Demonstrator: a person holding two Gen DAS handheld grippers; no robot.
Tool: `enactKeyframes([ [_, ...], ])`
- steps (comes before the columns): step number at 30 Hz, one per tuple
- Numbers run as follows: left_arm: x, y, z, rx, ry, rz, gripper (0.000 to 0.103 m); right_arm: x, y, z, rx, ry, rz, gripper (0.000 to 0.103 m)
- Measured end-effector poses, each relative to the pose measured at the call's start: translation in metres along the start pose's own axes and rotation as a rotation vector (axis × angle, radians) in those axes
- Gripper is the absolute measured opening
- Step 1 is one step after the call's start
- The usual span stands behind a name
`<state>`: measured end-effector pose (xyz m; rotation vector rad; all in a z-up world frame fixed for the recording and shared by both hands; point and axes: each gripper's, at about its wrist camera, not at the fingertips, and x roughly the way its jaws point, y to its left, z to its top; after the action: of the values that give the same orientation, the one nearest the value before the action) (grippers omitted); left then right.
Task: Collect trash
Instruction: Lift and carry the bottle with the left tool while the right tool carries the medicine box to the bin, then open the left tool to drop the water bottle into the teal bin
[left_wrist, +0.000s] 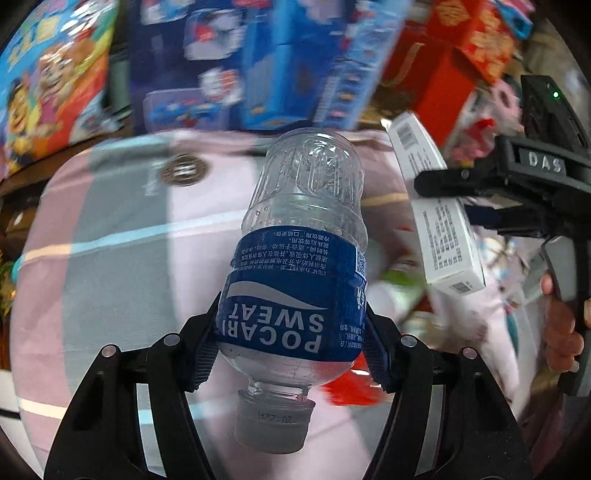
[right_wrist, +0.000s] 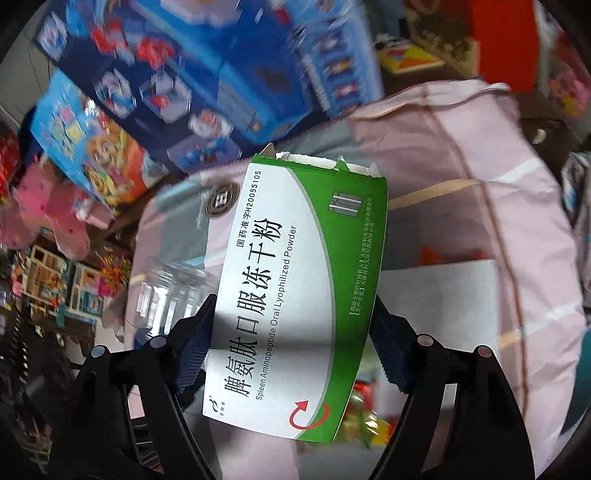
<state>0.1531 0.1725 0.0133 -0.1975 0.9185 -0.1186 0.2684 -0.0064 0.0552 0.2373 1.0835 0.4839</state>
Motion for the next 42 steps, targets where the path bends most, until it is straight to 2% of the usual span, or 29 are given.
enactKeyframes([
  [5, -0.002, -0.057, -0.003, 0.072, 0.005, -0.070, 0.067, -0.059, -0.045, -0.018, 0.064, -0.092, -0.016, 0.074],
  [10, -0.003, -0.118, -0.014, 0.150, 0.021, -0.134, 0.067, -0.104, -0.097, -0.043, 0.132, -0.145, -0.048, 0.074],
  [15, 0.007, -0.193, -0.032, 0.266, 0.079, -0.192, 0.067, -0.154, -0.173, -0.086, 0.250, -0.199, -0.087, 0.074],
  [20, 0.026, -0.270, -0.049, 0.372, 0.149, -0.236, 0.067, -0.207, -0.252, -0.141, 0.365, -0.289, -0.133, 0.074],
  [26, 0.056, -0.371, -0.076, 0.551, 0.245, -0.268, 0.067, -0.258, -0.341, -0.204, 0.502, -0.382, -0.241, 0.075],
  [29, 0.073, -0.414, -0.092, 0.626, 0.292, -0.275, 0.067, -0.267, -0.374, -0.224, 0.562, -0.393, -0.257, 0.075],
  [35, 0.111, -0.475, -0.122, 0.742, 0.386, -0.286, 0.067, -0.267, -0.428, -0.254, 0.661, -0.384, -0.280, 0.075],
  [42, 0.155, -0.518, -0.147, 0.820, 0.499, -0.307, 0.067, -0.259, -0.462, -0.265, 0.722, -0.354, -0.313, 0.075],
])
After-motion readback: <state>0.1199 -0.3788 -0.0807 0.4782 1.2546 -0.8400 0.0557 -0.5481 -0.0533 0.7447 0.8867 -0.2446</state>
